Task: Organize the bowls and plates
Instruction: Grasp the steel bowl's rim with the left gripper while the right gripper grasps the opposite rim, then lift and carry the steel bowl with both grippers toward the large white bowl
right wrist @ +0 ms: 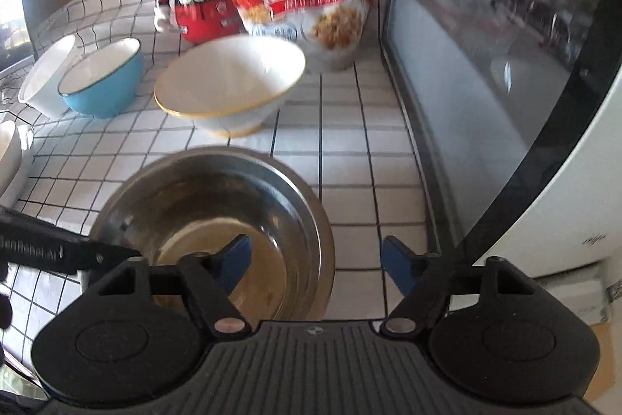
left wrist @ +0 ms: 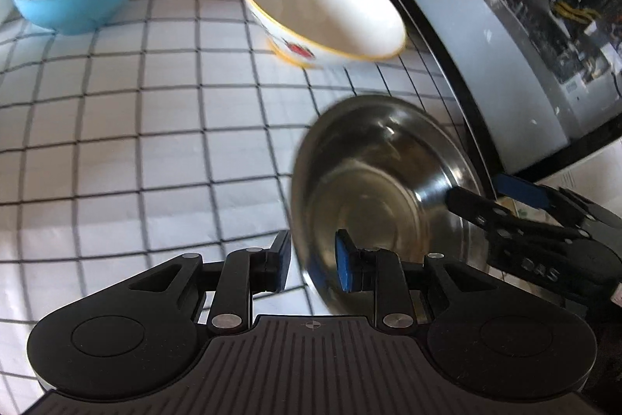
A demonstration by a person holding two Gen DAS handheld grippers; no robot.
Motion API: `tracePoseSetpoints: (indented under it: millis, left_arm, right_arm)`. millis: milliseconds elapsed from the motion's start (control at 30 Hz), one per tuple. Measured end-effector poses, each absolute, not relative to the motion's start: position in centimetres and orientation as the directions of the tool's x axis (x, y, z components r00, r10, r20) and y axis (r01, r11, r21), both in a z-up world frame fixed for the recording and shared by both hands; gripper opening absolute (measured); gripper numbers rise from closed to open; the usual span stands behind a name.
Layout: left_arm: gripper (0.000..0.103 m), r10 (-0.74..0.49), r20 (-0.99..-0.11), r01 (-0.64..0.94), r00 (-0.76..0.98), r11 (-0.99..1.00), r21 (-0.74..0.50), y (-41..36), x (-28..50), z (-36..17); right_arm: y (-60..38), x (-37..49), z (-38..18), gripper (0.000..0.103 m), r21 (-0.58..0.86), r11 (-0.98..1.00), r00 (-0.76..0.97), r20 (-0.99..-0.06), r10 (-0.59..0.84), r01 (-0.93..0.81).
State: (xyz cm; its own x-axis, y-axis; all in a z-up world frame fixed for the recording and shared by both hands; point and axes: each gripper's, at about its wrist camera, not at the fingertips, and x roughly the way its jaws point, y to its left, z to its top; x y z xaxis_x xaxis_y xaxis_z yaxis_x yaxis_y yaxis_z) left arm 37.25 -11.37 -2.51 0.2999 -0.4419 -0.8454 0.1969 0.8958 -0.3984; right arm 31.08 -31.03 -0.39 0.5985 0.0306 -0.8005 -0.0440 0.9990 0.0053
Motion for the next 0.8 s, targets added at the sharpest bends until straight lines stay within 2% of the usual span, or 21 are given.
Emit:
tracePoseSetpoints:
  millis: [33, 233, 367, 633, 800]
  left_arm:
    - [0.030, -0.441, -0.848, 0.201, 0.293, 0.896, -0.396, -11.7, 37.1, -2.7]
    - [0.029, -0.422, -0.867, 0.195, 0.265, 0.904, -0.380, -12.6, 37.0, -3.8]
    - [0.029, -0.423, -0.865, 0.182, 0.271, 0.905, -0.385, -12.8, 37.3, -3.8]
    - [0.026, -0.343, -0.905, 0.215, 0.251, 0.931, -0.294, -14.2, 37.0, -3.4]
    - [0.026, -0.385, -0.892, 0.212, 0.239, 0.917, -0.339, -13.1, 35.8, -3.0]
  right_arm:
    - [-31.1, 31.2, -0.7, 0.070, 0.011, 0.999, 0.588, -0.808, 0.035, -0.044]
    - [-31.0, 32.0, -2.6, 0.056, 0.039, 0.998, 0.533, -0.844, 0.058, -0.046]
    - [-30.8, 32.4, -3.2, 0.040, 0.071, 0.995, 0.501, -0.860, 0.099, -0.076]
    - [-30.5, 32.1, -2.9, 0.031, 0.029, 0.994, 0.487, -0.870, 0.077, -0.105]
    - [-29.6, 32.1, -0.6, 0.031, -0.003, 0.988, 0.516, -0.853, 0.079, -0.156]
